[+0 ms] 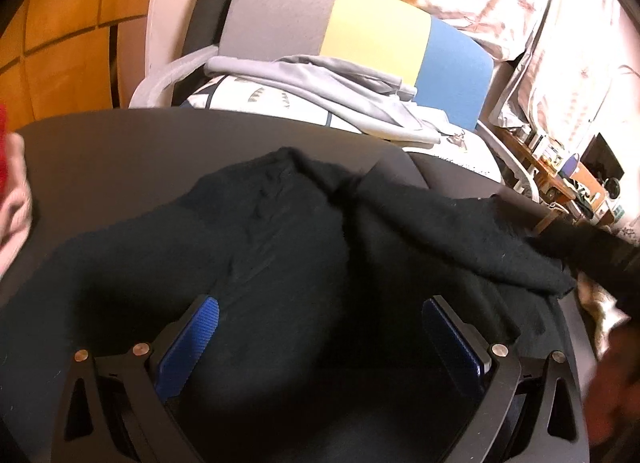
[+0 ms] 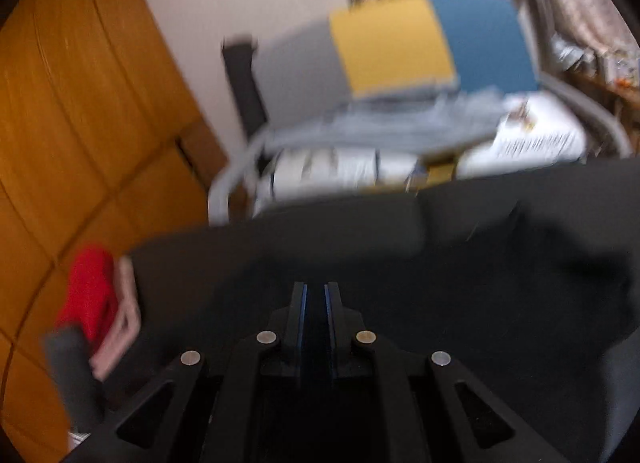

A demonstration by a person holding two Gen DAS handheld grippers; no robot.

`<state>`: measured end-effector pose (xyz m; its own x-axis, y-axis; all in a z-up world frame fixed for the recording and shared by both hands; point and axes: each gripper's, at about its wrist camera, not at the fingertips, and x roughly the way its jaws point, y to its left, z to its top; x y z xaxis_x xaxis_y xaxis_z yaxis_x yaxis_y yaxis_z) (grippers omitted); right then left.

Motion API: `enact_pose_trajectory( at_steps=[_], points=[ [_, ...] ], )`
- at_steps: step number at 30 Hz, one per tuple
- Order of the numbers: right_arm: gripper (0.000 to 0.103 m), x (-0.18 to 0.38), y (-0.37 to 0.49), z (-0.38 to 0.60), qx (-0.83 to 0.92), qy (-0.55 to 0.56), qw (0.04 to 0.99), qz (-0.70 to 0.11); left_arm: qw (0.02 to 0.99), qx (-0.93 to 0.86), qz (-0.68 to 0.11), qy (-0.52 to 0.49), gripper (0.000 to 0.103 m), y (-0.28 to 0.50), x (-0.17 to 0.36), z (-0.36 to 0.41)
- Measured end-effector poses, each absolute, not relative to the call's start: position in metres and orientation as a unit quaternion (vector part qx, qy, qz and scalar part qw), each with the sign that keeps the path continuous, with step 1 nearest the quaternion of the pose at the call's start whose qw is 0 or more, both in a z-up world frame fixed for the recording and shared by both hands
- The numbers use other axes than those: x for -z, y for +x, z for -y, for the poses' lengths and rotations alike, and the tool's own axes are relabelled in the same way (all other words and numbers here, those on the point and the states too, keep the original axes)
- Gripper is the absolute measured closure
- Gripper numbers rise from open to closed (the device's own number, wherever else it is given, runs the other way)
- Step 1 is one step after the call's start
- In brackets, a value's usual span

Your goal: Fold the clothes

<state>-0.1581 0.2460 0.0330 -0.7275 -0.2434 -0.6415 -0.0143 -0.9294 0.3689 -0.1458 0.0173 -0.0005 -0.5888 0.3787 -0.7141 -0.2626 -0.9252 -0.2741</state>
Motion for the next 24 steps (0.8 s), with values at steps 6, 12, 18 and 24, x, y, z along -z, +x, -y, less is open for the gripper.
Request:
enact_pose_trajectory(
  at_steps=[6,12,18,24],
  points=[
    [0.080,0.008,-0.123,-0.264,0.894,0.397,0.048,0.202,0.198,-0.877,0.123,-0.421,0.000,-0.151,-0.006,-0.012],
    [0.080,0.026,-0.070,-0.350,0.893,0.369,-0.076,0.248,0.196,-0.863,0.182,-0.428,0.000,-0.188,-0.024,-0.034],
    [0.081,0.050,-0.050,-0.369,0.889,0.354,-0.088,0.276,0.198,-0.848,0.152,-0.467,0.012,-0.229,-0.041,-0.080],
    [0.080,0.051,-0.049,-0.376,0.887,0.341,-0.078,0.302,0.195,-0.819,0.124,-0.526,0.016,-0.253,-0.032,-0.121]
  ],
)
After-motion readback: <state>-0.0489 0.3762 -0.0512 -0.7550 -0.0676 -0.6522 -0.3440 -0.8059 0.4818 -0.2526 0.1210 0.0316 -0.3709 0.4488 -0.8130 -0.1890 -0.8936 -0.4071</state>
